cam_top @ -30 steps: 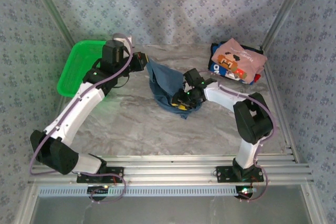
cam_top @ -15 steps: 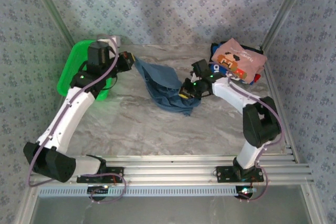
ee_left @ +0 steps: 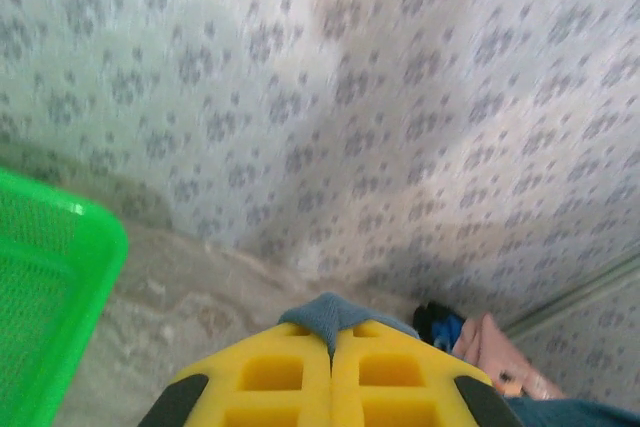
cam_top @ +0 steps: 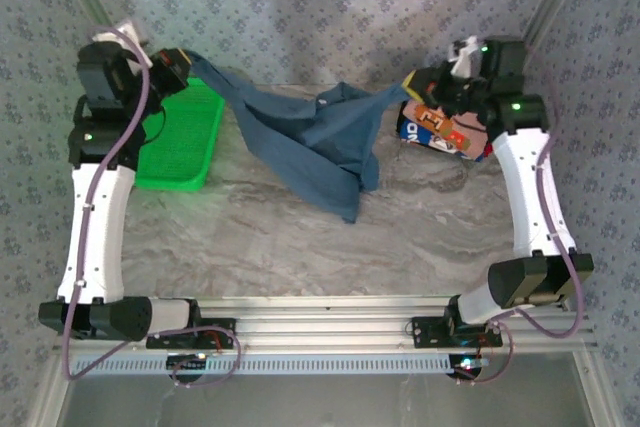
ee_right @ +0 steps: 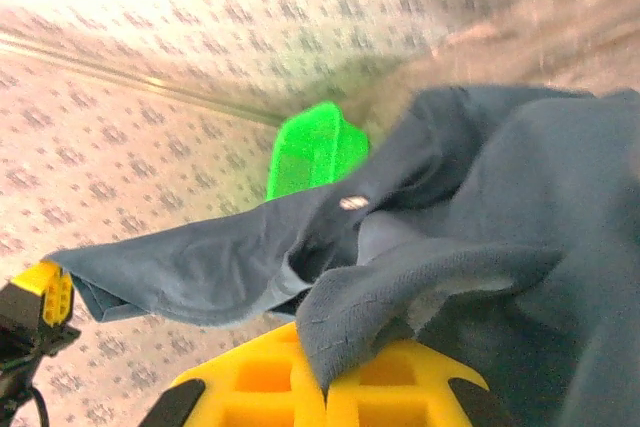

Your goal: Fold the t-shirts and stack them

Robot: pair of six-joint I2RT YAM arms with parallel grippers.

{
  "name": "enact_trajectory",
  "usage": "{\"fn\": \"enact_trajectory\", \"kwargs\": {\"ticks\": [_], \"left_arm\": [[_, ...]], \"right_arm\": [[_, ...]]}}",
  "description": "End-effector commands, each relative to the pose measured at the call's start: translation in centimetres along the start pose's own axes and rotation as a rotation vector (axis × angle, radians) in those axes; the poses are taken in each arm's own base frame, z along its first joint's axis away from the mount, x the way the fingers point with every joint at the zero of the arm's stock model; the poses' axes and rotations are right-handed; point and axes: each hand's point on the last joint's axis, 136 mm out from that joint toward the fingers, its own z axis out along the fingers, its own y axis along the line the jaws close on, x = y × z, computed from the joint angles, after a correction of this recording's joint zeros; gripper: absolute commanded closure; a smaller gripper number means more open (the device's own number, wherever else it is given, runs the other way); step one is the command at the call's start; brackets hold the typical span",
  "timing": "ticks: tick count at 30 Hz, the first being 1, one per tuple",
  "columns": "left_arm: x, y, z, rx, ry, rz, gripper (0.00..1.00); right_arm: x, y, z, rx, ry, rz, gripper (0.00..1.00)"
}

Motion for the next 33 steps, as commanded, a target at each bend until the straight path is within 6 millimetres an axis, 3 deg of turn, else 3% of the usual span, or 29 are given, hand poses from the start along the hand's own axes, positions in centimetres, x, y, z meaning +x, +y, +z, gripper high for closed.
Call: {"fn": "enact_trajectory", "kwargs": {"ticks": [1,5,8,14,17,22,27,33], "left_arm": [[-3.1,-1.1,-0.7,0.034,-0.057,0.004,1.00],[-6.1,-2.6,-1.3,0.070,-0.103,0.031,1.00],[-7.5,-4.2,-1.9,0.108,-0.120,0.055,1.00],[-8.5,-6.1,-4.0,0.159,-0.148,0.087,1.00],[-8.0,-6.6,-5.0,0.186,-0.138,0.078,1.00],[-7.0,-8.1,-6.6,0.278,-0.123,0.019,1.00],[-6.2,-11.2,-8.8,0.395,-0.134,0.011,1.00],[-2.5,-7.8,-5.0,0.301,-0.035,-0.073,1.00]], "right_arm": [[-1.9,1.5,-2.4,-0.054,-0.009,-0.015,1.00],[-5.9,3.6,-5.4,-0.125,-0.107,-0.063,1.00],[-7.7,5.5,-7.0,-0.199,-0.153,-0.092,1.00],[-8.2,7.3,-8.6,-0.271,-0.173,-0.123,1.00],[-7.5,7.8,-9.3,-0.278,-0.169,-0.129,1.00],[-7.9,9.1,-12.4,-0.290,-0.227,-0.142,1.00],[-9.8,9.7,-15.0,-0.270,-0.322,-0.162,1.00],[-11.3,8.0,-13.5,-0.253,-0.307,-0.111,1.00]]}}
